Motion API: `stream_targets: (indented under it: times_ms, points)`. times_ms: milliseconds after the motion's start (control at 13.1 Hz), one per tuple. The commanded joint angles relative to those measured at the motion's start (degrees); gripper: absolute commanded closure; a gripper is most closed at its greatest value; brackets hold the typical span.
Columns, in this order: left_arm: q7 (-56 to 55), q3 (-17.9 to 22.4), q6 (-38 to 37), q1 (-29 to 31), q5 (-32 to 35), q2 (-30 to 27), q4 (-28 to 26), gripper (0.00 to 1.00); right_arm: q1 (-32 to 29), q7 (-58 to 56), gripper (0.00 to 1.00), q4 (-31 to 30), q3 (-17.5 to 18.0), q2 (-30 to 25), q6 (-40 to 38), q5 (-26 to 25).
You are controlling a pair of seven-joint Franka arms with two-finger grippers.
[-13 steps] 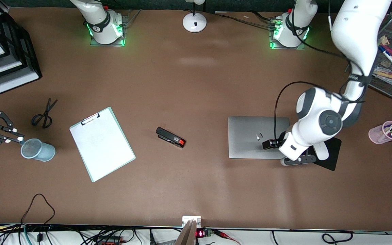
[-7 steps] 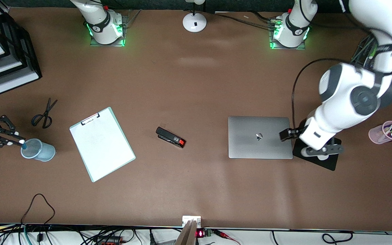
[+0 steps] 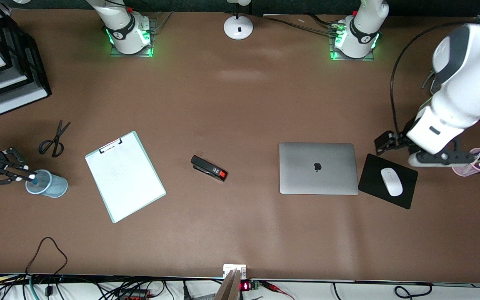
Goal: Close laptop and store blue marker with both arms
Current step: 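Release the marker with the right gripper while the left gripper lifts away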
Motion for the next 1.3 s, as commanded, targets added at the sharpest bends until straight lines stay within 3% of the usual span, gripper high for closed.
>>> stream_targets:
  times_ms: [0,610,1220]
  points:
    - [1.26,-0.29,-3.33,1.21,1.24,-3.51,-0.93,0.0,-1.69,-1.05,0.95,1.74,0.92,1.93,-1.43,1.42]
    - [1.18,-0.29,-10.19,1.65,0.97,-8.17,-0.93,0.0,-3.27,-6.24,0.94,1.82,1.0,5.53,-1.34,3.09]
    - [1.26,-0.38,-13.79,1.57,0.89,-9.23,0.55,0.0,-4.77,-9.31,0.94,1.91,1.0,8.43,-0.9,5.9]
